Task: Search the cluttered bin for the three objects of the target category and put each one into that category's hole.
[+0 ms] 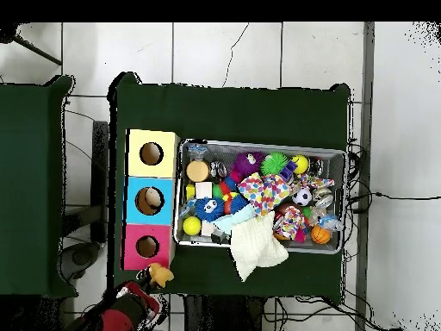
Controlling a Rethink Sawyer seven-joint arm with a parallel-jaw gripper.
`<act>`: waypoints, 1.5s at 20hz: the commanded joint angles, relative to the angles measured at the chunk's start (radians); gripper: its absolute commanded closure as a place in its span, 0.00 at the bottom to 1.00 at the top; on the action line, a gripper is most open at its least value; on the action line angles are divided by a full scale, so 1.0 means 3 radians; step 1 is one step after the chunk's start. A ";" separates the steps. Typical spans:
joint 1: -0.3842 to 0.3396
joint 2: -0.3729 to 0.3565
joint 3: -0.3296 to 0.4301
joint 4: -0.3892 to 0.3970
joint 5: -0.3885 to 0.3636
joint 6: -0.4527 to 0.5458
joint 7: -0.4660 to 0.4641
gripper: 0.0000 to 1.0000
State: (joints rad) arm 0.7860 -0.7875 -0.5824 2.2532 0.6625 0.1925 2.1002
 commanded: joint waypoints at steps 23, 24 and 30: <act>0.0065 0.0416 -0.0156 -0.0717 -0.0019 0.0658 0.0916 1.00; 0.0070 0.0434 -0.0155 -0.0720 -0.0012 0.0642 0.0918 1.00; 0.0068 0.0562 -0.0081 -0.0770 0.0057 0.0519 0.0950 1.00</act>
State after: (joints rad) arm 0.8055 -0.6913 -0.6495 2.1122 0.6619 0.2676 2.1002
